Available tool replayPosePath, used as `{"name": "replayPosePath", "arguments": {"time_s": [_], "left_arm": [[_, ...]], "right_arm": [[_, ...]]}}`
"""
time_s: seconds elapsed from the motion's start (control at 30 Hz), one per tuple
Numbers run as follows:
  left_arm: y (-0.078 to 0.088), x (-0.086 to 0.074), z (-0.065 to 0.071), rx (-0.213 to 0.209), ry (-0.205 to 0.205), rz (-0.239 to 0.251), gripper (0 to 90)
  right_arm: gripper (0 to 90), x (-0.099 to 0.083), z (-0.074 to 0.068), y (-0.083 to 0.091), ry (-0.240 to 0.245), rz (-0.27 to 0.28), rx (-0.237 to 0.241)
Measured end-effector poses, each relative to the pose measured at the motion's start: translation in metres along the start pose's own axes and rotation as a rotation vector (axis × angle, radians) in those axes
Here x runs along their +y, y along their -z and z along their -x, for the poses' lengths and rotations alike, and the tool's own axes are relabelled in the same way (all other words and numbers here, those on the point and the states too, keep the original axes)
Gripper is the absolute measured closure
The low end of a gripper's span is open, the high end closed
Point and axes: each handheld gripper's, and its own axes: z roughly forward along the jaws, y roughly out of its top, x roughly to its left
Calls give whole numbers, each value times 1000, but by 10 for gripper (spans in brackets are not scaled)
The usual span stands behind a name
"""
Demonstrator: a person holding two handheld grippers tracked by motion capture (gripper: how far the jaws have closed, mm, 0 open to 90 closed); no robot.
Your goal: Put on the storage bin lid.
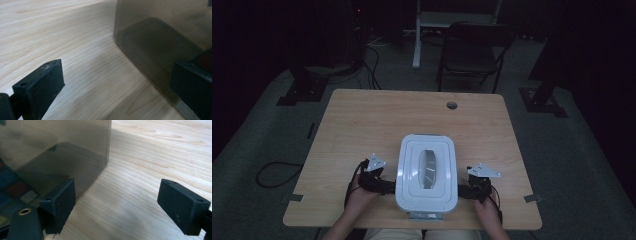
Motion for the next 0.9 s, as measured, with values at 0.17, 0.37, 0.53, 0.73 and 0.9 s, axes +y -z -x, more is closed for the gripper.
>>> {"name": "replayPosePath", "arguments": {"time_s": [0.17, 0.37, 0.53, 0.73, 0.9], "left_arm": [[-5, 4, 4, -14, -14, 0, 7], [-14, 10, 9, -14, -20, 6, 7], [-17, 13, 14, -27, -36, -3, 7], [-22, 17, 20, -45, -45, -3, 7], [-27, 19, 22, -43, -56, 10, 7]], "right_arm": [[159, -1, 6, 2, -7, 3, -18], [159, -4, 13, 9, -6, -3, -18], [159, -5, 20, 11, -9, -7, -28], [159, -5, 28, 13, -5, -18, -41], [158, -8, 31, 16, -16, -9, -49]]}}
